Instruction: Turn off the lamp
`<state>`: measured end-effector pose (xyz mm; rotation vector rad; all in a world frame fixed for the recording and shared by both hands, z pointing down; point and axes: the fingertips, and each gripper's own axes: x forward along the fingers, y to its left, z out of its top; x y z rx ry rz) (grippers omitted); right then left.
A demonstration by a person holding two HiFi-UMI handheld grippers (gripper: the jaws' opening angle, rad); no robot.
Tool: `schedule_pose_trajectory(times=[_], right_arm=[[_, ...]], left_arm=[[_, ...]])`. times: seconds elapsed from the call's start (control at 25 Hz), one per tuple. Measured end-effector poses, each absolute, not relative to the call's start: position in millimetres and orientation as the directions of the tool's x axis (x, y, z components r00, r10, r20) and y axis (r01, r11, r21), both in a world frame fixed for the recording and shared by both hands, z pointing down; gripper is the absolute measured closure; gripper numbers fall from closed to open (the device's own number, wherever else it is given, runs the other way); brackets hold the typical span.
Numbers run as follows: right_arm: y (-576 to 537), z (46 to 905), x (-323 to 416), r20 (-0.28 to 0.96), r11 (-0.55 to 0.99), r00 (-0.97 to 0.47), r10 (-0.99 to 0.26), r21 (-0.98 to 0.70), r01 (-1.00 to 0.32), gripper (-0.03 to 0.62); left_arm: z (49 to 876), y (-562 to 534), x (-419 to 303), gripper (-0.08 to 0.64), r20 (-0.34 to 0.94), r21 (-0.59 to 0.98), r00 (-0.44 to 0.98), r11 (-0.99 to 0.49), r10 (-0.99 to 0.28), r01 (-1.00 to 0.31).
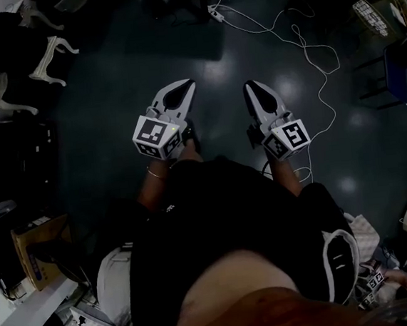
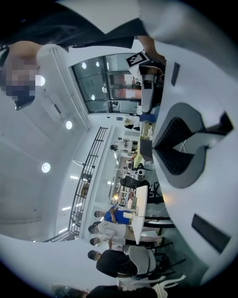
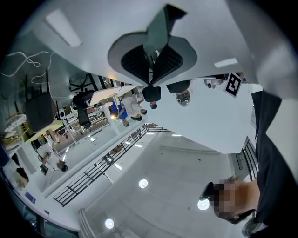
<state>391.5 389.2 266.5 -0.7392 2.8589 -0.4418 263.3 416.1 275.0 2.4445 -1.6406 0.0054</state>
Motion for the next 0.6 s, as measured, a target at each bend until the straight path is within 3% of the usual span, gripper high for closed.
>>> schedule_pose_trajectory(times=[0.6], right_arm=[[313, 258, 289, -0.063, 0.825, -0.854, -0.517, -0.302, -0.477, 0.591]], left_arm=[[277, 333, 157, 0.553, 0.098, 0.176, 0.411, -0.391, -0.906, -0.904]])
